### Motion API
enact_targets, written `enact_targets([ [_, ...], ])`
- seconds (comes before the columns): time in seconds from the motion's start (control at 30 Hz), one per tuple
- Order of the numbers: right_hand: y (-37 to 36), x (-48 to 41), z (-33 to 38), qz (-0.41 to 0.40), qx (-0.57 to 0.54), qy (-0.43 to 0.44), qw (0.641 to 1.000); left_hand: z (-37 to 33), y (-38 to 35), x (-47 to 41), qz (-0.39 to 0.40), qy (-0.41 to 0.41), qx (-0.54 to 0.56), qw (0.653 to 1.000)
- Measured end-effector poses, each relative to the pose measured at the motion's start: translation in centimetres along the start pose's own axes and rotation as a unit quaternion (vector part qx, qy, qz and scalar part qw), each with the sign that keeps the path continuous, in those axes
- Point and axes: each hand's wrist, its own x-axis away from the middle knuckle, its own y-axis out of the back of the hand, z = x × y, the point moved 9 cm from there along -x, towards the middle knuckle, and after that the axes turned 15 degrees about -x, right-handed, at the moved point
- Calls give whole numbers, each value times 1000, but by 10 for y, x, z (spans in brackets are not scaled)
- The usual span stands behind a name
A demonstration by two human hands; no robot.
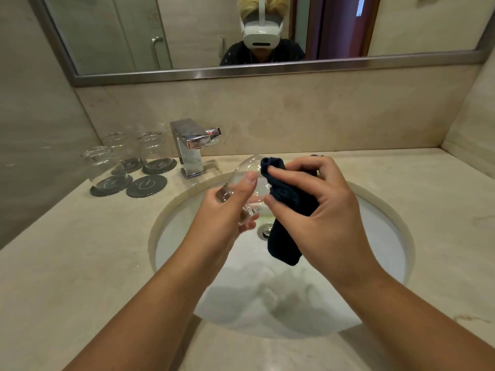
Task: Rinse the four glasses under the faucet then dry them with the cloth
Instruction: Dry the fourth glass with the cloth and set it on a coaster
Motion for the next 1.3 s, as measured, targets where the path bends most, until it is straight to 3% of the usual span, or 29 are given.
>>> enact_targets([
  [0.3, -7, 6, 3, 12, 66, 48, 997, 12, 0, 0, 39, 83, 110, 990],
  [0.53, -18, 11, -6, 72, 78, 11, 994, -7, 28, -2, -35, 27, 42, 998],
  [0.8, -40, -11, 1, 42, -28, -89, 995, -39, 107, 8, -123, -40, -109, 986],
  [1.1, -112, -31, 1, 112, -29, -113, 987, -72, 225, -3, -264, -57, -385, 882],
  [1.3, -137, -37, -20, 126, -11, -147, 981, -76, 246, -46, -248, -62, -508, 822],
])
